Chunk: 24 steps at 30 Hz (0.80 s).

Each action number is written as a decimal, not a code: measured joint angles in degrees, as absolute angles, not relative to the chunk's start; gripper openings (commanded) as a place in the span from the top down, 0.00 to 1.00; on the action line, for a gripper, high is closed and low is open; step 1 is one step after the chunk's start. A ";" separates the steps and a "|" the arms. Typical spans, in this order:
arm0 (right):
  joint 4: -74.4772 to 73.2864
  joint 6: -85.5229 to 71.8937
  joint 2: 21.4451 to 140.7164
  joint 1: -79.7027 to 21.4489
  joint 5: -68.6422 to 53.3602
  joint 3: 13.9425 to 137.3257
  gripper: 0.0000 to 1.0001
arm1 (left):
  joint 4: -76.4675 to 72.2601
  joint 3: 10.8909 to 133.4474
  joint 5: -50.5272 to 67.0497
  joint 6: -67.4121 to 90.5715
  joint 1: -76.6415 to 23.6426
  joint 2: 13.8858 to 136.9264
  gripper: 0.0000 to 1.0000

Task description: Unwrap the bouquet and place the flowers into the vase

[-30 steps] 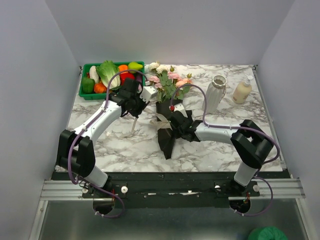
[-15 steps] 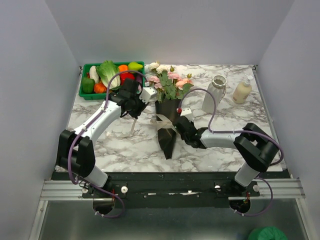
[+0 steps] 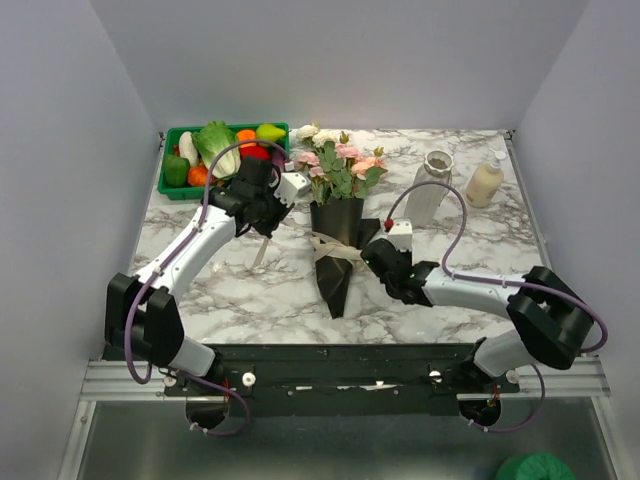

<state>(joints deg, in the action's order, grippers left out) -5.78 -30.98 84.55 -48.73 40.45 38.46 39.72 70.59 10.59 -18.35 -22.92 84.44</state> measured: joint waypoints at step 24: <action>-36.64 -46.04 45.76 -18.85 41.56 44.18 1.00 | 48.86 69.49 12.88 -23.22 -0.36 68.97 0.93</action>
<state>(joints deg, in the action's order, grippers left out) -36.64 -46.04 45.76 -18.85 41.56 44.18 48.86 69.49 12.88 -23.22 -0.36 68.97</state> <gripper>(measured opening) 0.009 0.018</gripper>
